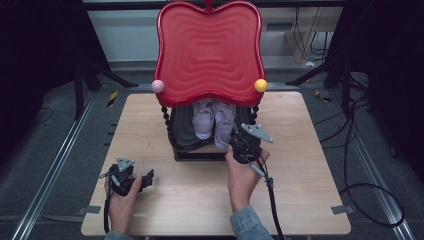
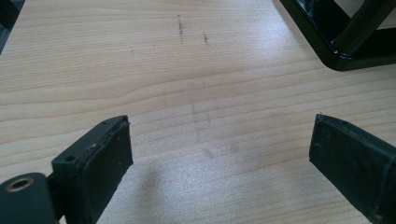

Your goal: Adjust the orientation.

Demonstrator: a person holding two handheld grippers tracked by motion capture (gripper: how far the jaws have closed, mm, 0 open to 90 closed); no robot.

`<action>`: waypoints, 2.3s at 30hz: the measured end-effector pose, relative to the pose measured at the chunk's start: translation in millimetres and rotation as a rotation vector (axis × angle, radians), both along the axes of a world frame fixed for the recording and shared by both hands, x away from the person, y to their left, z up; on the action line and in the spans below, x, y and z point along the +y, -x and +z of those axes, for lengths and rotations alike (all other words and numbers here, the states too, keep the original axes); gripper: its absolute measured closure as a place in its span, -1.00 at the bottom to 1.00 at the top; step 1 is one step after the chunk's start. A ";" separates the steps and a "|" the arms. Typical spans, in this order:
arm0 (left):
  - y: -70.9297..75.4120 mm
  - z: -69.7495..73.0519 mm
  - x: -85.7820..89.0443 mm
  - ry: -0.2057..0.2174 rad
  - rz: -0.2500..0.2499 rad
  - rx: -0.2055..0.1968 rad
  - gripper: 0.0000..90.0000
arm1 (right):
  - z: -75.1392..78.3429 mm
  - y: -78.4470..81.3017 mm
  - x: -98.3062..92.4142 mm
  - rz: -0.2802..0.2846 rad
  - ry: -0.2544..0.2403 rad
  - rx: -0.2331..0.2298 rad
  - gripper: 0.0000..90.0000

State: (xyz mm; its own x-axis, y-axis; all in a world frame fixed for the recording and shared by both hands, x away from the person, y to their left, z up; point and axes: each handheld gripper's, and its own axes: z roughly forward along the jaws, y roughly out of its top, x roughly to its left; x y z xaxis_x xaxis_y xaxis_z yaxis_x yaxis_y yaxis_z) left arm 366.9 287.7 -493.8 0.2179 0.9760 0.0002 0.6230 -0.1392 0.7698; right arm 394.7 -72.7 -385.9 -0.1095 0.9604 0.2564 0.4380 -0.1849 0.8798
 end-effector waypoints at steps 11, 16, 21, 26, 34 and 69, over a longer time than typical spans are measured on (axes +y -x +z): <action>0.0 -0.2 1.4 0.013 0.002 0.000 -0.88 | -3.9 -9.5 8.2 -0.052 0.017 -0.026 0.86; -0.1 -0.5 1.5 0.013 0.002 0.002 -0.88 | -3.8 -12.1 8.6 -0.067 0.020 -0.031 0.86; -0.3 -0.9 1.0 0.018 0.001 0.002 -0.88 | -5.7 -16.2 9.4 -0.079 0.015 -0.026 0.86; -0.4 -0.8 1.7 0.020 0.000 0.003 -0.88 | -5.9 -18.7 11.6 -0.082 0.011 -0.027 0.86; -0.5 -1.1 1.0 0.023 -0.002 0.003 -0.88 | -4.6 -22.4 12.1 -0.104 0.013 -0.029 0.86; 0.1 -0.3 -1.4 0.035 -0.017 0.004 -0.88 | -13.1 -40.5 25.2 -0.147 0.059 0.010 0.84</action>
State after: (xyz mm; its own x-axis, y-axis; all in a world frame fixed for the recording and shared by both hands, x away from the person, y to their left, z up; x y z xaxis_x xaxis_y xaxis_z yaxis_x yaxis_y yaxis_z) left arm 366.8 286.4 -494.2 0.2343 0.9715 -0.0350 0.6239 -0.1227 0.7718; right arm 435.2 -47.4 -399.0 0.0358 0.9793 0.1992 0.4187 -0.1957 0.8868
